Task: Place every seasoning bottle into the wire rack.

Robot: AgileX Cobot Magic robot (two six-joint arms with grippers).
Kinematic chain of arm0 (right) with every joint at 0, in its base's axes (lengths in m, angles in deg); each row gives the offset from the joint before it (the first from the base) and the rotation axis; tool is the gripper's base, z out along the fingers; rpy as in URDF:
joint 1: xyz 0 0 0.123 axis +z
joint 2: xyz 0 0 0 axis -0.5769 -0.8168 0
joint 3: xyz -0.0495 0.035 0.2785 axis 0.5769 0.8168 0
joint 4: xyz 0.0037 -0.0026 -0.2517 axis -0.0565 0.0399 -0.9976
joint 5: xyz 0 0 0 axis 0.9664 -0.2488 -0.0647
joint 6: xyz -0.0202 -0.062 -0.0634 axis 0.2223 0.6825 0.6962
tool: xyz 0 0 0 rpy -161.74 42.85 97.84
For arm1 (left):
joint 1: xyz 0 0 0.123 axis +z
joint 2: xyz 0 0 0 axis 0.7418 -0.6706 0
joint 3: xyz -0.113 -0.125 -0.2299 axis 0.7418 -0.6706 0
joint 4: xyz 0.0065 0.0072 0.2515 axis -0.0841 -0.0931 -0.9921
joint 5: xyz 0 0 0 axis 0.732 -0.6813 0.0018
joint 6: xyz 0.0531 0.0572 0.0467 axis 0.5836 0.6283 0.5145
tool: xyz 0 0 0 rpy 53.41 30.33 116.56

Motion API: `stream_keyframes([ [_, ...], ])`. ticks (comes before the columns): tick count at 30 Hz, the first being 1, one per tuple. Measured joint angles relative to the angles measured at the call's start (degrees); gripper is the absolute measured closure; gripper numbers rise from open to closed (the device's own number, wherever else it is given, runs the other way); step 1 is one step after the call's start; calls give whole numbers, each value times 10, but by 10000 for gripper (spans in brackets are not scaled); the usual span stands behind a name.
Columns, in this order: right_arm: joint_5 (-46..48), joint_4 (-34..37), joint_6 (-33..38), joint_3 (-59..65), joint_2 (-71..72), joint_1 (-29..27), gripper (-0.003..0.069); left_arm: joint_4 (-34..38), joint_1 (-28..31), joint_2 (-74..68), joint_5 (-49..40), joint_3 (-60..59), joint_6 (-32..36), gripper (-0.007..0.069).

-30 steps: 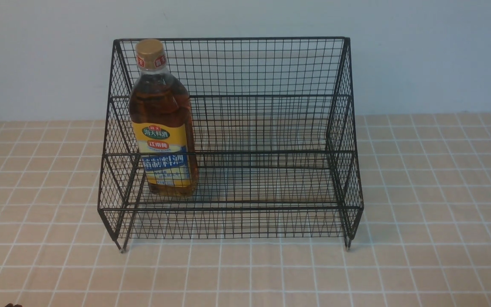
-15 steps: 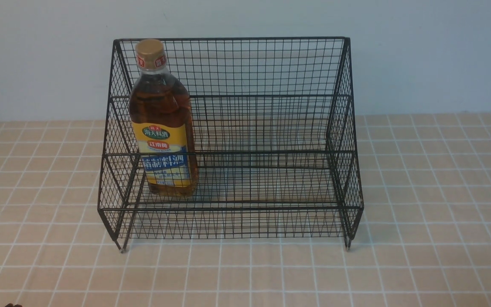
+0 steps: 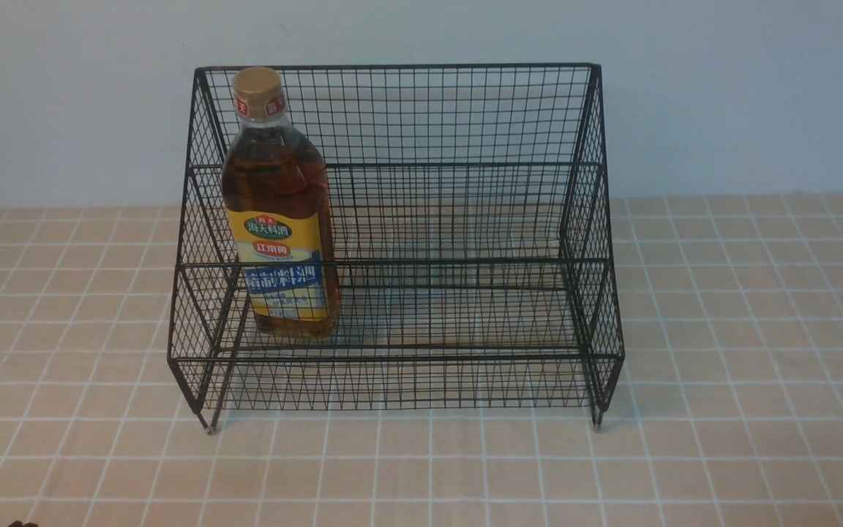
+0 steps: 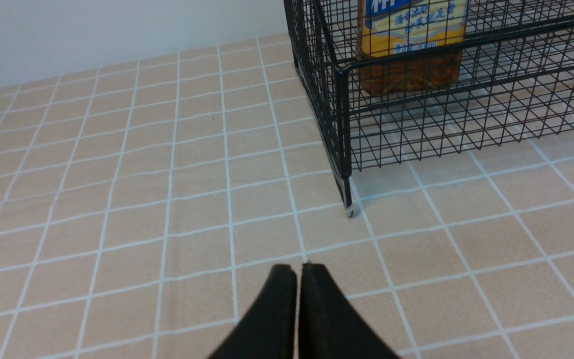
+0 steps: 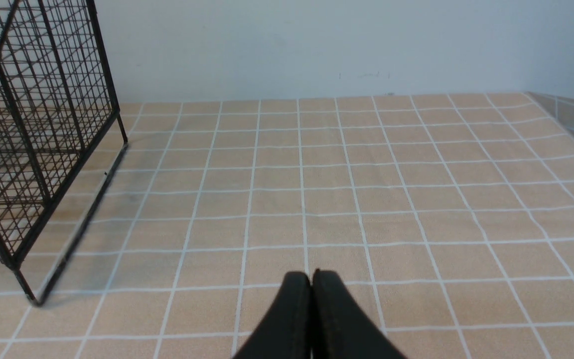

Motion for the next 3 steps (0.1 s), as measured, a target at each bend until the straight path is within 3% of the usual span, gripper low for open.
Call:
stream_keyframes([
  [3, 0, 0, 0, 0, 0, 0, 674, 0, 0, 0, 0, 0, 0, 631],
])
